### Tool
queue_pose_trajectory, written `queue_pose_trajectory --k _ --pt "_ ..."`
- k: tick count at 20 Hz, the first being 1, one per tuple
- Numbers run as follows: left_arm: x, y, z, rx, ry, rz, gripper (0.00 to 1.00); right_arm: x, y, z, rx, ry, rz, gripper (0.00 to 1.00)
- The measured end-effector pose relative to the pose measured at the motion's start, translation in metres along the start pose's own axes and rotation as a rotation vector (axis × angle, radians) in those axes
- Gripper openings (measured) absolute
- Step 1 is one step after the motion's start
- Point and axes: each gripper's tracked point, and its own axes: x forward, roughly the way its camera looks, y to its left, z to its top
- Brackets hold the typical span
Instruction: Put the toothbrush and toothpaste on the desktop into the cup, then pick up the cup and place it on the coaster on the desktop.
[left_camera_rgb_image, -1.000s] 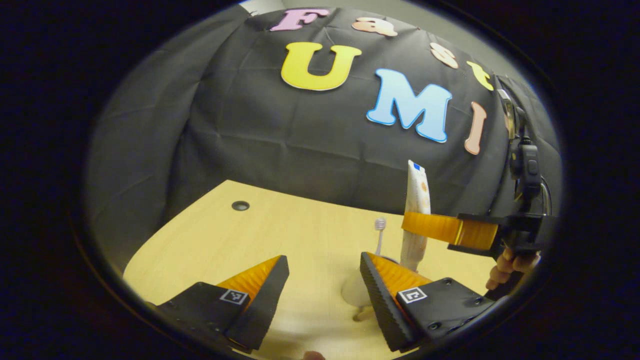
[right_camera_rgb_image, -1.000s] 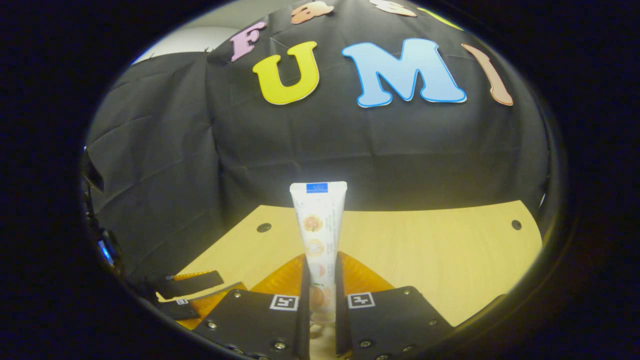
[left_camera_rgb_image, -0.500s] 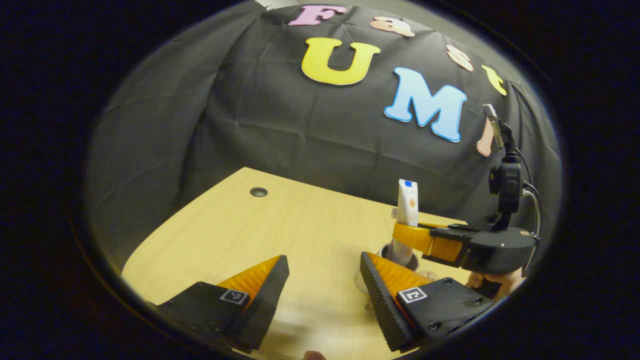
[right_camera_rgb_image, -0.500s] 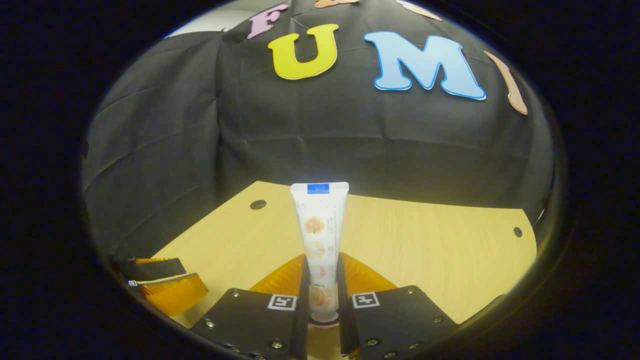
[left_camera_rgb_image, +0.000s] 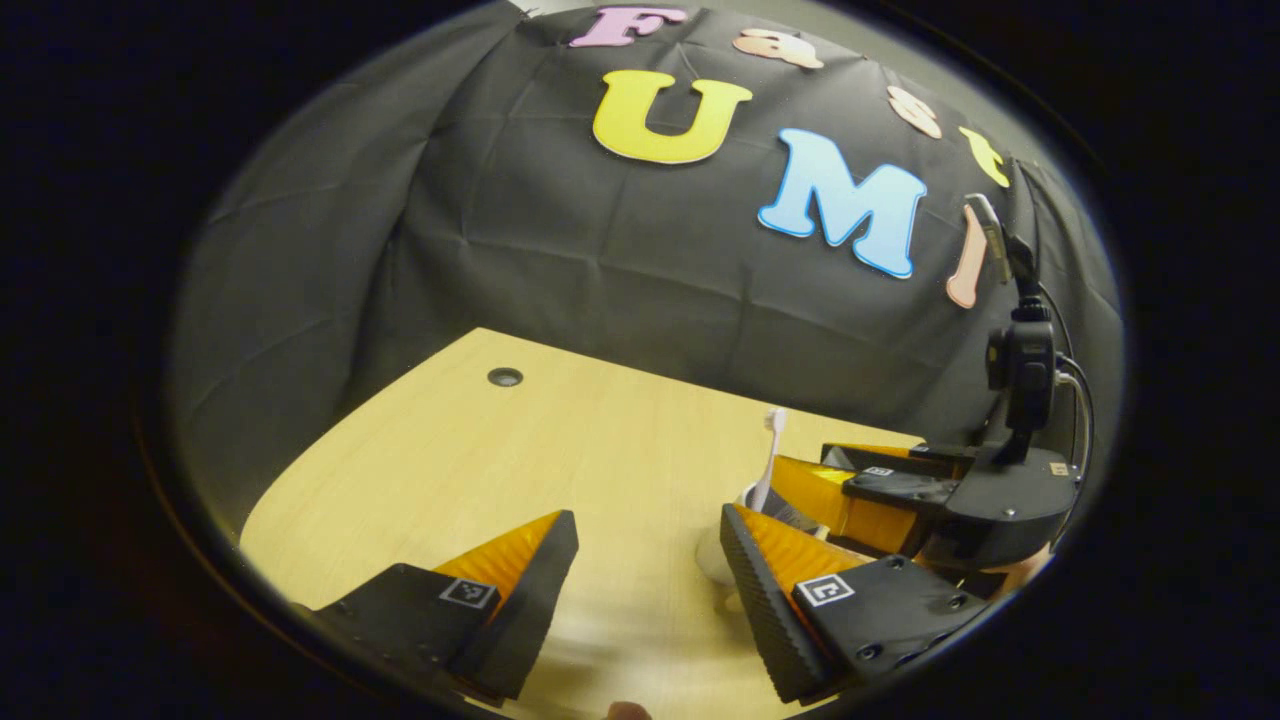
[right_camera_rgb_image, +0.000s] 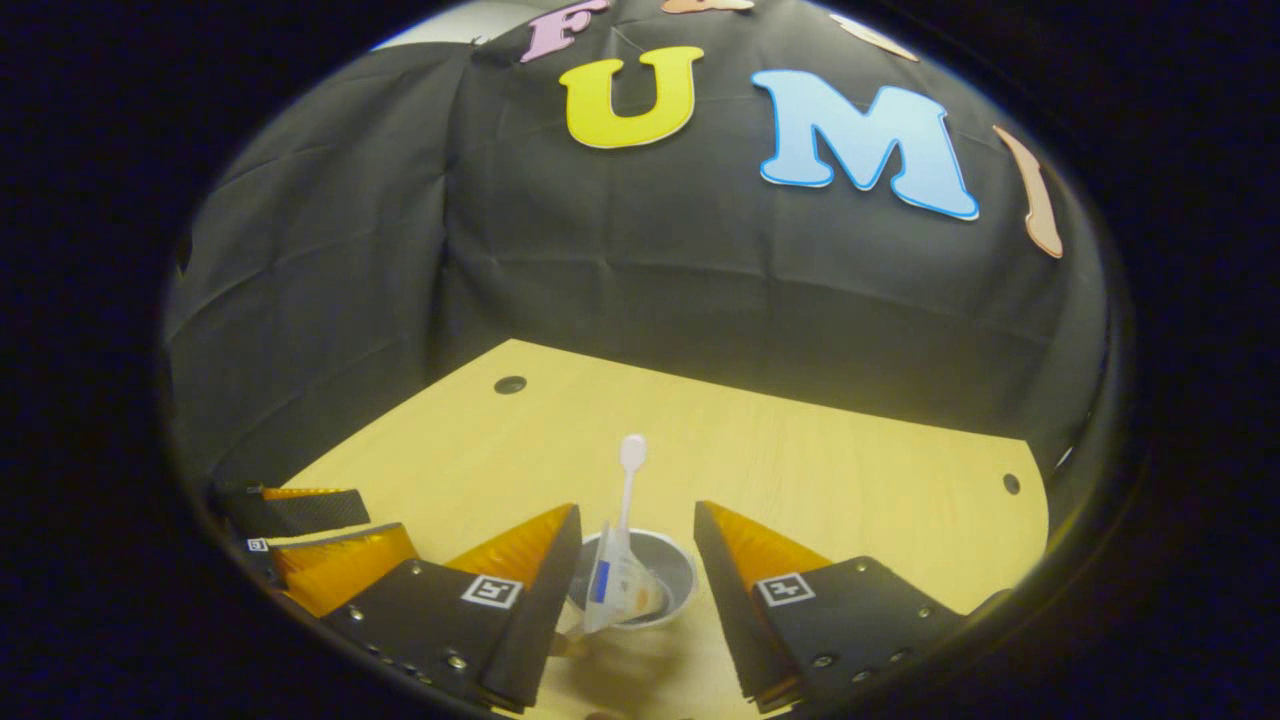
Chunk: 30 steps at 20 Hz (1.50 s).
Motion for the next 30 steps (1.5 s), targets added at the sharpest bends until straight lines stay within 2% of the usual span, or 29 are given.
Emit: queue_pose_trajectory --k 1,2,7,8,10,11,12,13,14,15,20,25,26,27,30 --pt "-0.001 -0.003 0.001 0.003 0.003 -0.004 0.93 -0.003 -0.001 0.004 0.006 -0.01 0.003 0.78" --pt "-0.002 -0.006 0.0 0.006 0.008 -0.006 0.93 -0.005 0.0 0.009 0.014 -0.023 0.008 0.8" --pt "-0.007 -0.026 -0.002 0.023 0.031 -0.033 0.98 -0.039 -0.011 0.035 0.073 -0.095 0.023 0.79" --pt "-0.008 -0.03 -0.005 0.025 0.04 -0.037 0.93 -0.046 -0.016 0.04 0.08 -0.108 0.019 0.79" --pt "-0.009 -0.039 -0.01 0.031 0.063 -0.052 0.93 -0.059 -0.031 0.046 0.093 -0.126 0.0 0.79" --pt "-0.008 -0.045 -0.012 0.036 0.08 -0.058 0.88 -0.065 -0.038 0.047 0.1 -0.131 -0.01 0.79" --pt "-0.006 -0.052 -0.014 0.045 0.094 -0.068 0.93 -0.072 -0.046 0.049 0.11 -0.134 -0.02 0.79" --pt "-0.005 -0.06 -0.017 0.055 0.109 -0.08 0.93 -0.079 -0.054 0.05 0.12 -0.138 -0.034 0.79" --pt "-0.003 -0.068 -0.02 0.065 0.125 -0.091 0.98 -0.086 -0.063 0.051 0.132 -0.143 -0.047 0.79" --pt "-0.001 -0.074 -0.024 0.081 0.147 -0.097 0.93 -0.091 -0.07 0.05 0.14 -0.148 -0.057 0.79" --pt "0.018 -0.101 -0.039 0.148 0.272 -0.12 0.93 -0.116 -0.105 0.036 0.171 -0.128 -0.118 0.79" --pt "0.041 -0.106 -0.067 0.128 0.423 -0.115 0.93 -0.131 -0.132 0.014 0.2 -0.082 -0.157 0.79" --pt "0.046 -0.106 -0.07 0.129 0.445 -0.108 0.98 -0.133 -0.136 0.01 0.207 -0.067 -0.162 0.79" --pt "0.052 -0.104 -0.074 0.132 0.469 -0.098 0.93 -0.134 -0.139 0.004 0.214 -0.051 -0.166 0.79" --pt "0.066 -0.107 -0.084 0.136 0.542 -0.095 0.93 -0.14 -0.149 -0.01 0.231 -0.01 -0.177 0.79"
